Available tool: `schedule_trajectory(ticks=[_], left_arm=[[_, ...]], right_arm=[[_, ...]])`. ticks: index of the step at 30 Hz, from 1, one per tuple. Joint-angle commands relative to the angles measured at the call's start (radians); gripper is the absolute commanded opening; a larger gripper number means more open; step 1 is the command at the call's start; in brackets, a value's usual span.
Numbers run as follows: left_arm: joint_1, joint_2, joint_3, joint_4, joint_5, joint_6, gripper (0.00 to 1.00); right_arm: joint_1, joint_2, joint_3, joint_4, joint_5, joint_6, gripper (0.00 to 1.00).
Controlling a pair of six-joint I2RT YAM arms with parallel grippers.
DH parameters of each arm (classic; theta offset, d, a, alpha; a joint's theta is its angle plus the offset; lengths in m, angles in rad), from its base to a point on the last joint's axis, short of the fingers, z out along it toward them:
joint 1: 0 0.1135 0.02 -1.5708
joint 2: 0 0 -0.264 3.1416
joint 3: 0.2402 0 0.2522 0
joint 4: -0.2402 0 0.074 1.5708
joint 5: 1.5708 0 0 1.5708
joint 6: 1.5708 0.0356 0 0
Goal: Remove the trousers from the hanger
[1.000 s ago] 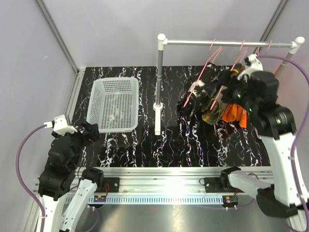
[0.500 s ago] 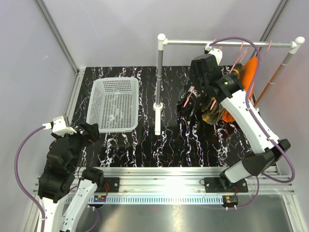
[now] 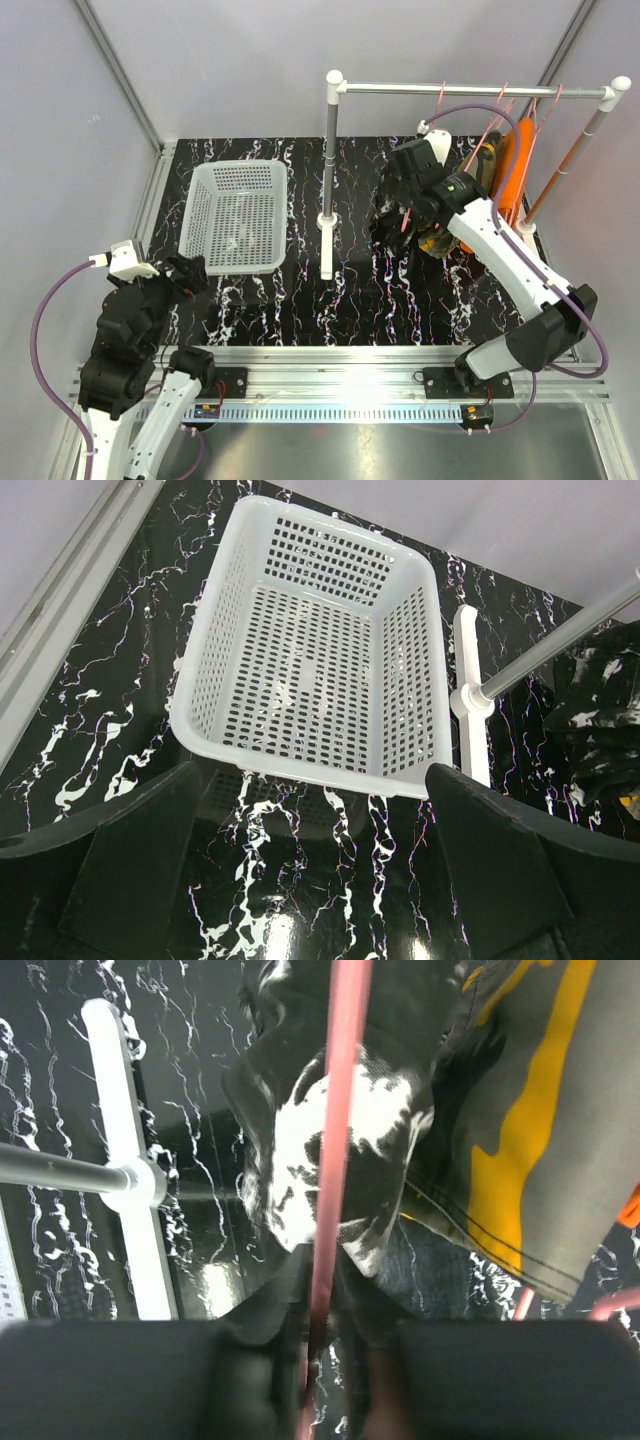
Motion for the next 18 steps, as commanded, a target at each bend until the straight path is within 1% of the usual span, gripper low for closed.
schedule_trajectory(ticks=[1,5,7,8,9,12,13,16,17,18], left_arm=[[-0.002,-0.001,-0.01,0.06,0.026,0.001,0.99],[-0.002,-0.005,-0.01,0.058,0.026,0.001,0.99],[-0.002,-0.007,-0.01,0.06,0.026,0.001,0.99],[-0.002,-0.01,-0.01,0.058,0.026,0.001,0.99],[-0.002,-0.01,-0.01,0.058,0.026,0.001,0.99],[-0.002,-0.01,-0.01,0.058,0.028,0.001,0.99],[-0.002,-0.011,-0.01,0.056,0.026,0.001,0.99],[-0.002,-0.011,-0.01,0.058,0.026,0.001,0.99],[-0.002,-0.011,-0.01,0.058,0.028,0.001,0.99],[-0.002,-0.011,-0.01,0.058,0.028,0.001,0.99]], right_arm=[[0.003,-0.092,-0.01,0.096,0.05,-0.011,0.15],[0.003,-0.113,0.011,0.102,0.054,-0.078,0.18],[0.002,-0.112,0.019,0.105,0.054,-0.103,0.14],[-0.006,-0.106,0.026,0.105,0.053,-0.116,0.02],[-0.009,-0.106,0.028,0.104,0.051,-0.126,0.0],[-0.016,-0.11,0.025,0.104,0.039,-0.143,0.0],[-0.02,-0.124,0.016,0.124,0.03,-0.144,0.01],[-0.035,-0.143,-0.023,0.15,-0.008,-0.152,0.09],[-0.039,-0.152,-0.047,0.174,-0.022,-0.159,0.16],[-0.052,-0.152,-0.059,0.185,-0.044,-0.159,0.19]])
